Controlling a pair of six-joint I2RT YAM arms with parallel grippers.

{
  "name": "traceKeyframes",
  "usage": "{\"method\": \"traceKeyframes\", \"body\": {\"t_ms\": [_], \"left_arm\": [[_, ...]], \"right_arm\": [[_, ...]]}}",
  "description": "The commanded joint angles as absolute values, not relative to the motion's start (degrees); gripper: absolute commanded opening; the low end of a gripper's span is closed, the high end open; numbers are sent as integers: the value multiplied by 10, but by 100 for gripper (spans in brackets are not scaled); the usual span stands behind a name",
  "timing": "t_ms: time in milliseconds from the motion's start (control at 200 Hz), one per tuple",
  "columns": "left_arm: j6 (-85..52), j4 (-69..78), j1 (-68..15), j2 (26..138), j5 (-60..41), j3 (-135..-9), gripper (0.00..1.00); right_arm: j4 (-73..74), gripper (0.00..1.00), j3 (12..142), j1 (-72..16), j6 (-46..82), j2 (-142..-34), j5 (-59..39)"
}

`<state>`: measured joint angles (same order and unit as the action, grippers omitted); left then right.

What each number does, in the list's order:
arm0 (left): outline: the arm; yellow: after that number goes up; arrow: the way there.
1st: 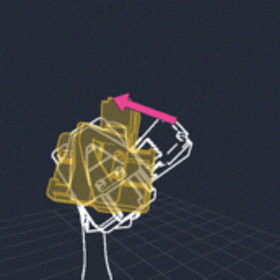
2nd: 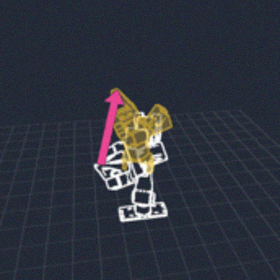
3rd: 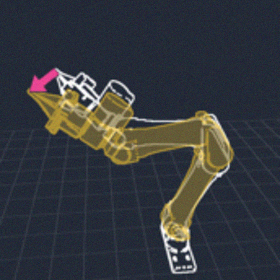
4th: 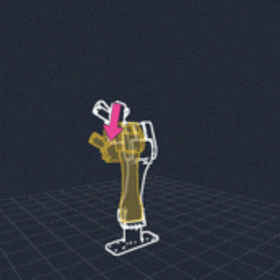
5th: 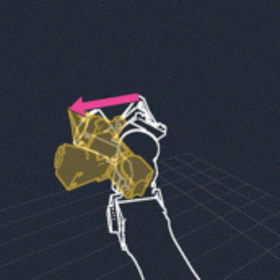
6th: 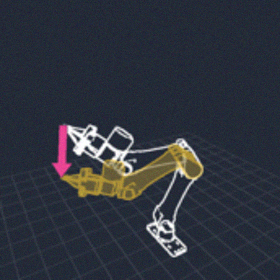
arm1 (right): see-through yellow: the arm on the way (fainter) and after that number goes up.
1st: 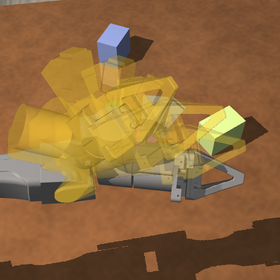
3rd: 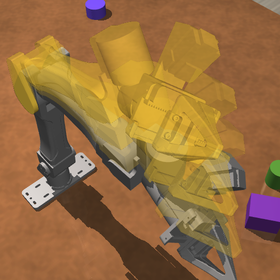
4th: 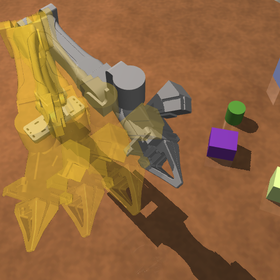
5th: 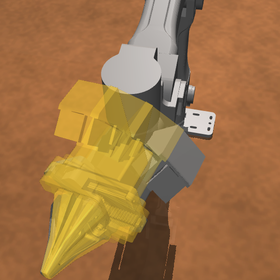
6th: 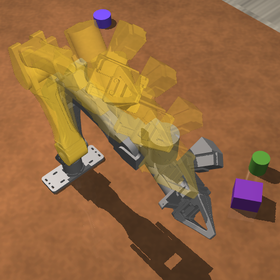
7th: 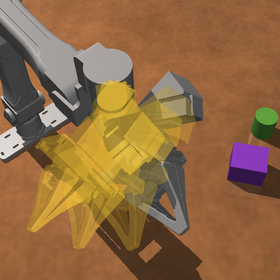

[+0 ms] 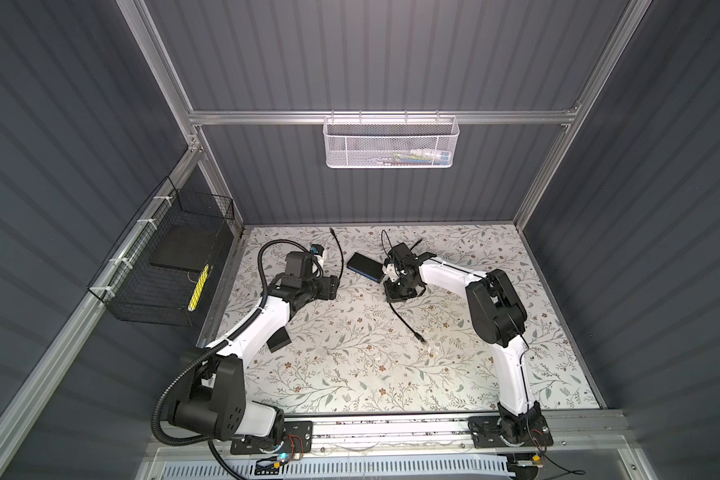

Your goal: Insert the plug into the switch port

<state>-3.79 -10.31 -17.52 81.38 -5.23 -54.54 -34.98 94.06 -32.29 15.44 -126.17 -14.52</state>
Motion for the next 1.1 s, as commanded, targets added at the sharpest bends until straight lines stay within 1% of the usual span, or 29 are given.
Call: {"method": "traceKeyframes", "body": {"t_ms": [0,80,185,270,350,475,560,640,780,981,1096], "left_arm": [[-26,-109,-172,808,-62,-537,77],[-26,-111,-172,806,-61,-538,77],[-24,-112,-173,809,-71,-542,77],[-26,-109,-172,820,-88,-548,77],[-29,-109,-173,833,-100,-556,77],[-32,-109,-173,847,-110,-572,77],[-26,-118,-173,854,-110,-583,76],[-22,-126,-173,857,-109,-590,76],[-16,-130,-173,863,-108,-596,76],[-13,-129,-173,877,-112,-606,76],[-13,-124,-173,887,-114,-608,76]], "right_arm": [[-357,23,934,-330,170,-1244,-144],[-374,30,933,-324,148,-1226,-121],[-397,35,933,-302,75,-1205,-98],[-433,35,958,-290,-14,-1211,-68],[-454,35,988,-285,-94,-1228,-17],[-464,35,1035,-269,-165,-1262,-42],[-464,32,1059,-268,-206,-1285,-46],[-479,29,1087,-268,-228,-1308,-61],[-476,29,1098,-272,-247,-1325,-90],[-486,29,1108,-282,-247,-1344,-90],[-500,25,1121,-289,-246,-1362,-72]]}}
